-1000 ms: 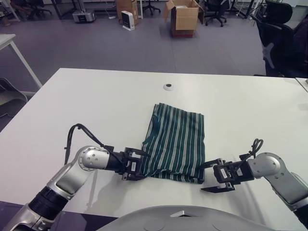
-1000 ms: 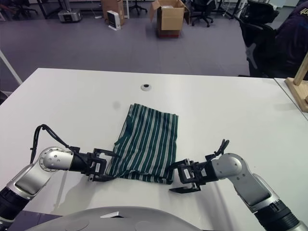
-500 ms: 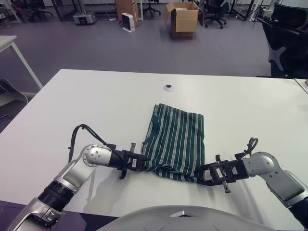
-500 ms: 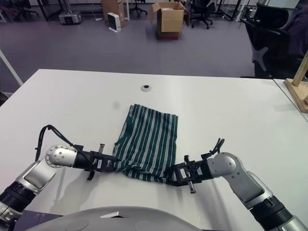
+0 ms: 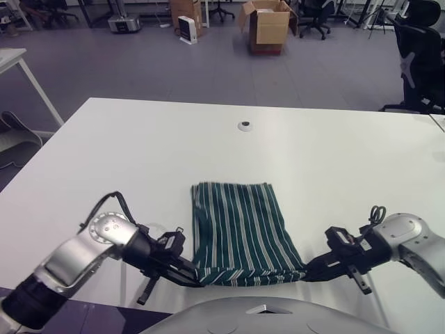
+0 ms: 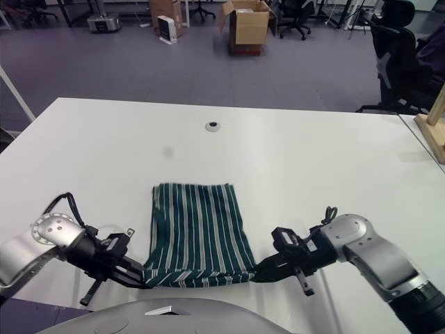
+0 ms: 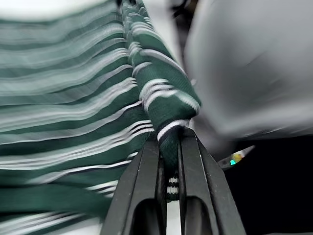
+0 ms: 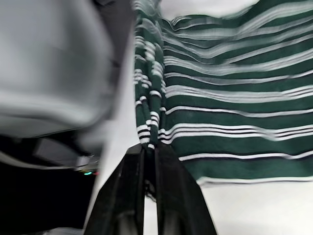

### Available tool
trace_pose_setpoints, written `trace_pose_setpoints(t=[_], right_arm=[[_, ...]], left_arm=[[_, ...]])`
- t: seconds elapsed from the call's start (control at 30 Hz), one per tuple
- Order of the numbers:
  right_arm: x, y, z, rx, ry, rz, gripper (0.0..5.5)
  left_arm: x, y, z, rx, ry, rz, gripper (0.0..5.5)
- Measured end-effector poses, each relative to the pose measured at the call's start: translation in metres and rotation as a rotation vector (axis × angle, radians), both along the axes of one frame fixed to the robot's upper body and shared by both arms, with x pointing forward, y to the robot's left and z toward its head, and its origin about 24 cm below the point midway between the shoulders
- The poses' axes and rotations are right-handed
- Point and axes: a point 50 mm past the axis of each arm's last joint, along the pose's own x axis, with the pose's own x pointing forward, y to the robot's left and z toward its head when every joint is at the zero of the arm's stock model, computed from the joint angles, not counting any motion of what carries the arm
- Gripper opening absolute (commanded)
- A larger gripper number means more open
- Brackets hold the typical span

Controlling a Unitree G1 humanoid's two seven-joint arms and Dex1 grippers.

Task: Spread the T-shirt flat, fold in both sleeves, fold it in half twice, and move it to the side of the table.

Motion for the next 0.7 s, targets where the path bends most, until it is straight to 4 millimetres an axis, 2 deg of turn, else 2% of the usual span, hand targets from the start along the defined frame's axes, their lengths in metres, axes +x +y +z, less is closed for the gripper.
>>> trace_pose_setpoints(t=[0.07, 0.17, 0.3, 0.37, 0.4, 0.43, 0.5, 0.57, 0.63, 0.7], right_arm=[[0.018, 0.000, 0.012, 0.024, -0.009, -0.021, 0.09], [0.065, 0.004, 0.021, 0.051, -0.074, -0.098, 0.08], [0.111, 0.013, 0.006, 0.006, -0.118, -0.190, 0.08], [0.134, 0.024, -0.009, -0.052, -0.158, -0.239, 0.08], [0.137, 0.026, -0.011, -0.060, -0.163, -0.247, 0.44], [0.145, 0.030, -0.019, -0.082, -0.183, -0.279, 0.60], [0.151, 0.035, -0.031, -0.118, -0.211, -0.340, 0.96], [0.157, 0.036, -0.040, -0.141, -0.245, -0.412, 1.37], [0.163, 0.037, -0.041, -0.153, -0.331, -0.478, 1.68], [0.169, 0.035, -0.039, -0.186, -0.439, -0.529, 2.09]], left_arm=[[0.017, 0.002, 0.009, 0.009, -0.035, 0.034, 0.09], [0.048, 0.011, 0.010, -0.001, -0.050, 0.160, 0.09], [0.072, 0.020, -0.003, 0.009, -0.071, 0.267, 0.09], [0.087, 0.022, -0.020, 0.040, -0.112, 0.355, 0.09], [0.090, 0.023, -0.024, 0.052, -0.117, 0.379, 0.45], [0.104, 0.022, -0.036, 0.076, -0.152, 0.460, 0.59], [0.119, 0.016, -0.046, 0.092, -0.179, 0.541, 0.92], [0.124, 0.015, -0.054, 0.109, -0.181, 0.576, 1.28], [0.126, 0.019, -0.061, 0.133, -0.186, 0.618, 1.56], [0.129, 0.025, -0.058, 0.136, -0.217, 0.663, 1.93]])
